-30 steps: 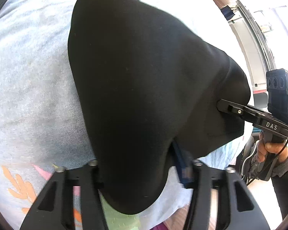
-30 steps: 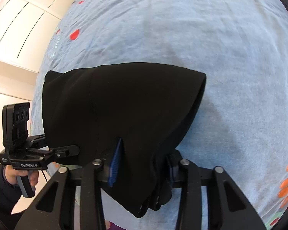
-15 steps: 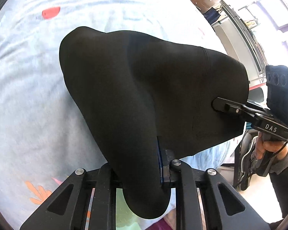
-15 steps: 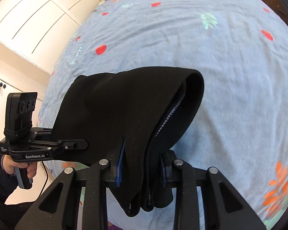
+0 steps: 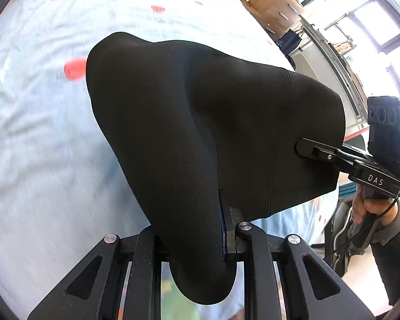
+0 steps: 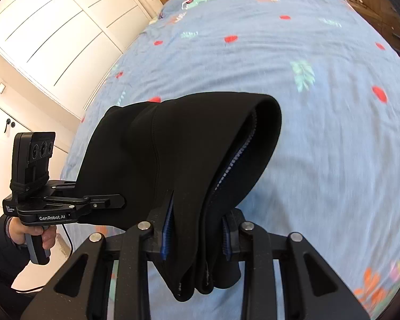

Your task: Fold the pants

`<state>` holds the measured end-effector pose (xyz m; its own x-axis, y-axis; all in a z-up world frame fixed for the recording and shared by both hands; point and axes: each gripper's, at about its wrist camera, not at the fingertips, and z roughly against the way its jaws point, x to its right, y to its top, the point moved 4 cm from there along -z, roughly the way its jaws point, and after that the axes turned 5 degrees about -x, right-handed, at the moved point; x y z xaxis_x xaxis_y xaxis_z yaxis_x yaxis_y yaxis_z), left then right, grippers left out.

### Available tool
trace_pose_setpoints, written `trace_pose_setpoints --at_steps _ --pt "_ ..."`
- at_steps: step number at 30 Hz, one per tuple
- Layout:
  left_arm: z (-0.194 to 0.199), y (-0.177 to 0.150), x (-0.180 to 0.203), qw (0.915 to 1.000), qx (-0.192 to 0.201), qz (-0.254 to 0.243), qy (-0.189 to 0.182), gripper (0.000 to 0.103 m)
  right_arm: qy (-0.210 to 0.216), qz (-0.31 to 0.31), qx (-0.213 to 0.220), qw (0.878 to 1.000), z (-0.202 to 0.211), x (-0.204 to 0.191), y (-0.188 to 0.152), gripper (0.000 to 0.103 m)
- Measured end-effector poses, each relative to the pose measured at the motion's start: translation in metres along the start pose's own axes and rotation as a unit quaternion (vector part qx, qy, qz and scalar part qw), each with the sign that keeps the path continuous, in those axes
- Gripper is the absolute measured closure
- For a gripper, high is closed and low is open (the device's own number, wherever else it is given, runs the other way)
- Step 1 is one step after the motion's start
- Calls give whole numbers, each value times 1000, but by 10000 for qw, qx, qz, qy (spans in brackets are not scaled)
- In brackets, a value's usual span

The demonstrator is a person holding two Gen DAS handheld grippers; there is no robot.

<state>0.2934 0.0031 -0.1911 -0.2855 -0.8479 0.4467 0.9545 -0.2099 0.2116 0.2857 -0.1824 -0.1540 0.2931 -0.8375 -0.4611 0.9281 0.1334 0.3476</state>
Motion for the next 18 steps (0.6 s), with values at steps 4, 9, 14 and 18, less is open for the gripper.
trace_pose_setpoints --at_steps 4,9,14,18 --pt "5 32 -15 9997 218 -84 118 87 -17 154 85 9998 -19 2 46 103" --pt "-11 67 -39 9990 322 13 303 87 -101 171 -18 9998 -53 14 94 103" --pt "-53 72 -67 9989 86 250 397 87 -305 -36 -408 9987 -103 31 102 103" --pt "-58 74 -84 9985 149 480 228 76 -421 -449 -443 9971 -118 47 98 69"
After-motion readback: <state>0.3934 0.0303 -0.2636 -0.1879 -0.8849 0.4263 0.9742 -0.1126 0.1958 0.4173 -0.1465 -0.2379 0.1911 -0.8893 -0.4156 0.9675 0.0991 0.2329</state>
